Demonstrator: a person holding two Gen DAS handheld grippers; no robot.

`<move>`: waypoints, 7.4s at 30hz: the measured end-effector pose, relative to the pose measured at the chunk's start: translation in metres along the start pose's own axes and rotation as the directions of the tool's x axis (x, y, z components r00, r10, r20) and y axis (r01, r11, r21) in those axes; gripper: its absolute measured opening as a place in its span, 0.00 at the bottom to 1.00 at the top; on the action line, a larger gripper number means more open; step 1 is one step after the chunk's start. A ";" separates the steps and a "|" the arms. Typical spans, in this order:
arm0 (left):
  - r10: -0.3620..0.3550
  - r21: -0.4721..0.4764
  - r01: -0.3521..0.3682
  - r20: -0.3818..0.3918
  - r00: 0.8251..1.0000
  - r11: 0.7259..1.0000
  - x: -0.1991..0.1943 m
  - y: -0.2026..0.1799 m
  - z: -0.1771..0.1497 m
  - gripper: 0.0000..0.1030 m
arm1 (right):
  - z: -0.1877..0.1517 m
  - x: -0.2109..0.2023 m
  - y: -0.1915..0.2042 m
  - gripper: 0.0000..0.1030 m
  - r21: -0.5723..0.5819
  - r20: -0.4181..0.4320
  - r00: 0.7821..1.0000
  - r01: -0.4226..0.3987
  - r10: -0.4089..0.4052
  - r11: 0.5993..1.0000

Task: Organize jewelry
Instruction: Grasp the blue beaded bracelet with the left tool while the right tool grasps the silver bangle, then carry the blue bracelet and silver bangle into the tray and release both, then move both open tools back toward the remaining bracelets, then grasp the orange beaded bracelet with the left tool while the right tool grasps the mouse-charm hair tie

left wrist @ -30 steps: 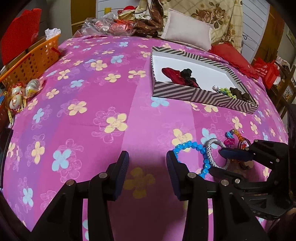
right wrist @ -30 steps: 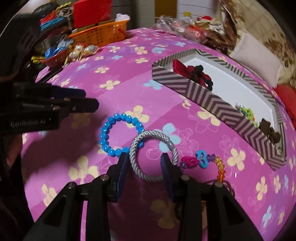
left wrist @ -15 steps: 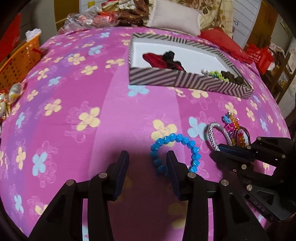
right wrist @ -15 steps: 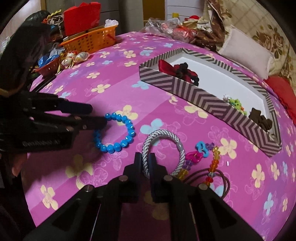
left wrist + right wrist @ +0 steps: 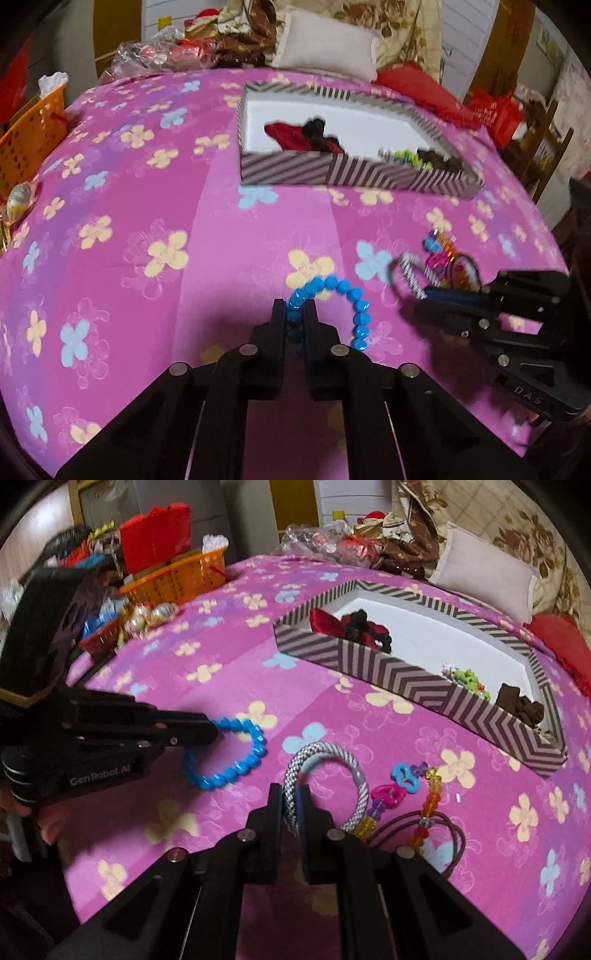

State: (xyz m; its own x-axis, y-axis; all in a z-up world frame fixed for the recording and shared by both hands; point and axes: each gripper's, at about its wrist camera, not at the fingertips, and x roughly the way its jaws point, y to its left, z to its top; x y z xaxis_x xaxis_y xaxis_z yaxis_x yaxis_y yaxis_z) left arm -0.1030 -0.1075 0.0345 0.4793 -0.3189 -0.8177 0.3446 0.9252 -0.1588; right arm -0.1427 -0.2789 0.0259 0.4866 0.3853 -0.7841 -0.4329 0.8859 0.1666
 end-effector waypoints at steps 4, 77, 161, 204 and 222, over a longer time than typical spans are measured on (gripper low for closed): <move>0.005 0.003 -0.005 0.047 0.999 1.000 -0.017 -0.002 0.010 0.01 | 0.007 -0.012 0.000 0.07 0.034 0.052 0.998 -0.030 0.028 0.999; -0.019 0.043 0.012 0.162 0.987 0.999 -0.031 -0.035 0.122 0.01 | 0.066 -0.051 -0.066 0.07 0.112 0.157 0.979 0.111 -0.128 0.988; 0.092 -0.004 -0.092 0.114 0.989 0.996 -0.017 -0.059 0.017 0.39 | -0.050 -0.072 -0.079 0.71 0.324 0.020 0.967 0.234 -0.254 0.917; 0.033 0.226 -0.019 -0.059 0.998 0.974 0.063 -0.122 0.031 0.17 | -0.064 -0.063 -0.108 0.71 0.354 -0.031 0.973 0.226 -0.230 0.907; 0.112 0.114 -0.104 -0.066 0.992 0.988 0.048 -0.047 0.030 0.18 | -0.035 -0.034 -0.088 0.66 0.244 -0.048 0.978 0.209 -0.204 0.947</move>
State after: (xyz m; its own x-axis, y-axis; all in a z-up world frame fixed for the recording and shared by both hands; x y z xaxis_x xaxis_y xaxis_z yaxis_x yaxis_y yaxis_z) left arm -0.0719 -0.1721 0.0195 0.4608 -0.1992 -0.8649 0.3826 0.9239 -0.0090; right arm -0.1479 -0.3792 0.0170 0.5275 0.1838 -0.8294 -0.1232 0.9825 0.1394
